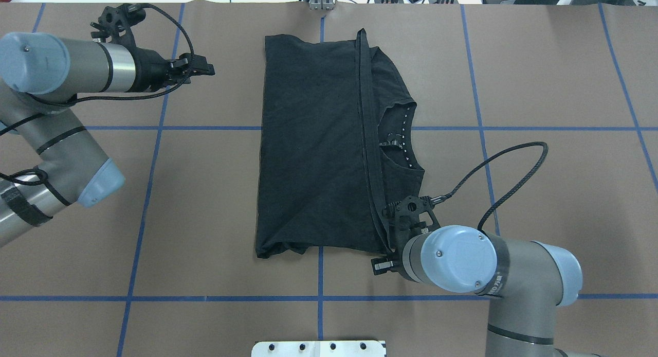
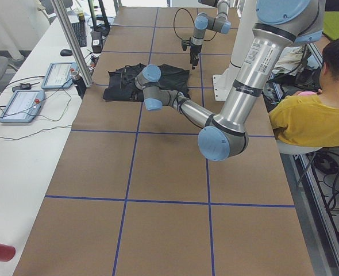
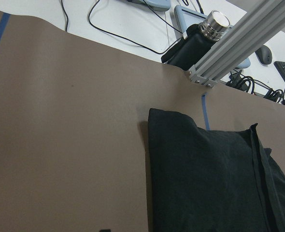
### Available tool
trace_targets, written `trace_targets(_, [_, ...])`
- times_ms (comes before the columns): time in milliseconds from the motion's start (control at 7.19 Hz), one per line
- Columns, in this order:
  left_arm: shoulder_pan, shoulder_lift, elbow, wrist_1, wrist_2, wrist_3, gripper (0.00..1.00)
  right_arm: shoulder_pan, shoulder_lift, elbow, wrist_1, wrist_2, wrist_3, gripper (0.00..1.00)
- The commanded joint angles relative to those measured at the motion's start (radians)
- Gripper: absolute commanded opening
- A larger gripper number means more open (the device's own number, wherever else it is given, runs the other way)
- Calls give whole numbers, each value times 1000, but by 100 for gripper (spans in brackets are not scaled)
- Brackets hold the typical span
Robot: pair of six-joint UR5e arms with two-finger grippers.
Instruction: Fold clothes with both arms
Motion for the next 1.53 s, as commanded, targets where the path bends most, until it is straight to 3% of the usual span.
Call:
trace_targets(0, [3, 9, 4, 0, 1, -17, 73, 9, 22, -28, -2, -20, -90, 55])
trace_targets(556, [8, 23, 2, 0, 4, -19, 73, 20, 42, -70, 0, -21, -130, 52])
trace_targets(695, [8, 23, 2, 0, 4, -19, 73, 20, 45, -70, 0, -21, -128, 39])
trace_targets(973, [8, 25, 5, 0, 2, -19, 73, 20, 45, -69, 0, -21, -128, 0])
trace_targets(1391, [9, 26, 5, 0, 4, -19, 73, 46, 43, -54, 0, -1, -134, 0])
